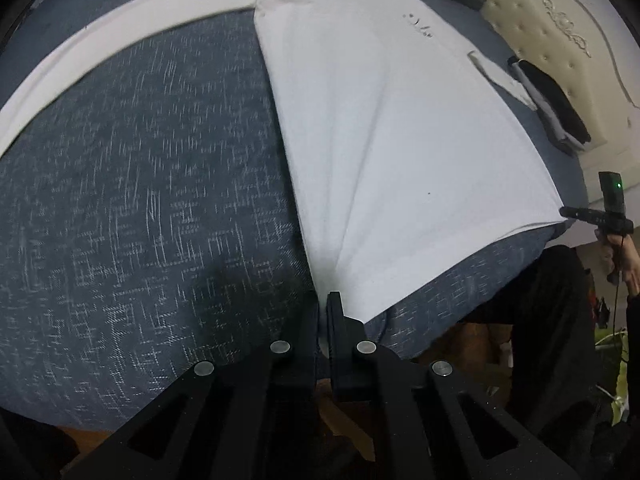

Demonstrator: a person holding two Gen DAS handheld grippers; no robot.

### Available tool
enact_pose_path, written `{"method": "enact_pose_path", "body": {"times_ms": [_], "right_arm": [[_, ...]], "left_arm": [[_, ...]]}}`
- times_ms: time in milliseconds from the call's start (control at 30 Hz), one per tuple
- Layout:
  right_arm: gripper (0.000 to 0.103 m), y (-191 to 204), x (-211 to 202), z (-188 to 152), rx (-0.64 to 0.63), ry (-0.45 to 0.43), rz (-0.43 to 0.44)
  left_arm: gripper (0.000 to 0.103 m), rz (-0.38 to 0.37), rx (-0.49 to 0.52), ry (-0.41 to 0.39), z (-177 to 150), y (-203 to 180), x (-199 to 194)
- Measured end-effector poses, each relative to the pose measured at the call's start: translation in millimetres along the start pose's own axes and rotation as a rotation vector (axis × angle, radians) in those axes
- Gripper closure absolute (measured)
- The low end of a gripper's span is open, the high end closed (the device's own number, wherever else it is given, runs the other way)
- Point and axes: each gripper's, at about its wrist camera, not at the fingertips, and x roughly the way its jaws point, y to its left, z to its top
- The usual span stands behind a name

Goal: Fold clothes

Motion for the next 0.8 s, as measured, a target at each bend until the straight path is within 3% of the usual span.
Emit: {"method": "enact_pose_path", "body": {"times_ms": [333,433,600,767,800], "right_arm": [[0.096,-6.9,18.9,1.4,0.042,0.0,0.05],[0.082,-9.8,5.0,4.9,0.054,-0.024,0.067],[0.078,-20.2,-28.3,29.1,0.069,-0.139,0.091],[0.078,-32.1,-39.8,88.4,0.131,-0.284,0.102],[0.078,-33.7,-37.2,101.2,0.145,-0.304,0.106]], "left_arm": [[0.098,0.004,-0.023,0.04,-10.6,15.7,13.5],[0.098,0.018,-0.028,0.021,-10.6,20.1,-2.6],[0.097,0.077,-0.024,-0.041,-1.8,27.4,-34.1],[0.097,0.093,-0.032,-0.139,22.3,38.1,-42.3],[0.097,0.091,-0.033,-0.154,39.4,29.9,-34.8]]}}
